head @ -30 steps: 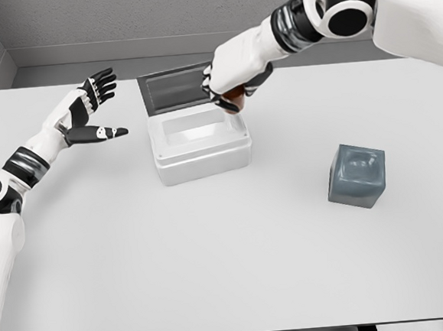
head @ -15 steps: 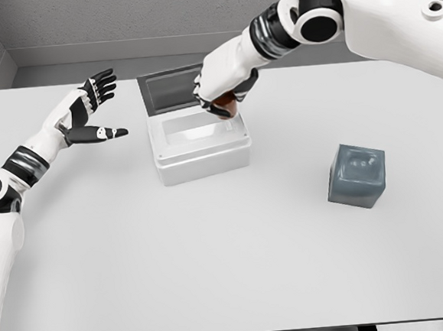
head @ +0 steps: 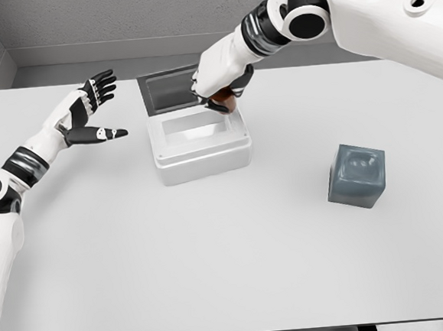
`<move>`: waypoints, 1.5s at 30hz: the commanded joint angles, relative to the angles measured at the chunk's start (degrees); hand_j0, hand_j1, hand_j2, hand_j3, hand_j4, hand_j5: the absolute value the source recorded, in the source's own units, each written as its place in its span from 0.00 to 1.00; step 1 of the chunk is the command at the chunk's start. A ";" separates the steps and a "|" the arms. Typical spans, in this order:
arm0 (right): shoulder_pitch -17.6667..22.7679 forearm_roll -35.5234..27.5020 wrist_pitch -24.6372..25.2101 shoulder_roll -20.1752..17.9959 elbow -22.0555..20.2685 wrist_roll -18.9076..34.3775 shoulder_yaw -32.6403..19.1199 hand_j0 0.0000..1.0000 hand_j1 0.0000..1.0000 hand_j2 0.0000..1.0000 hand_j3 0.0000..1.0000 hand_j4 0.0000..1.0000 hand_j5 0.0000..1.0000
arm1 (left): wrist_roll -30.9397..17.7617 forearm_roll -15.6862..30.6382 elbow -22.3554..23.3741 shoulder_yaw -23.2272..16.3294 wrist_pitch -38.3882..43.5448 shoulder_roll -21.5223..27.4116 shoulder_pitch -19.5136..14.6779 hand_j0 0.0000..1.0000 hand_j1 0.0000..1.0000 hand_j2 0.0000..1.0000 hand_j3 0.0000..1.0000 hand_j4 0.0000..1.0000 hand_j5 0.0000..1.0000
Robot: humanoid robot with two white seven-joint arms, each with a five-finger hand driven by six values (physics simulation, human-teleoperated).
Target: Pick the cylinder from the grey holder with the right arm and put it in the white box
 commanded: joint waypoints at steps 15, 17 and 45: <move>0.00 0.05 0.10 2.46 2.97 -0.05 0.98 0.33 0.33 0.33 0.33 0.33 0.33 | 0.00 0.38 -0.04 0.06 0.01 0.12 -0.09 1.00 1.00 1.00 1.00 1.00 1.00; -0.26 0.05 0.10 2.46 2.88 -0.05 0.98 0.33 0.33 0.33 0.33 0.33 0.33 | 0.00 0.29 -0.04 0.06 0.01 0.12 -0.09 1.00 1.00 1.00 1.00 1.00 1.00; -0.18 -3.55 0.10 -12.48 -22.87 -2.27 -7.11 1.00 1.00 1.00 1.00 1.00 1.00 | 0.00 0.38 3.12 0.41 0.10 0.47 -2.37 1.00 1.00 1.00 1.00 1.00 1.00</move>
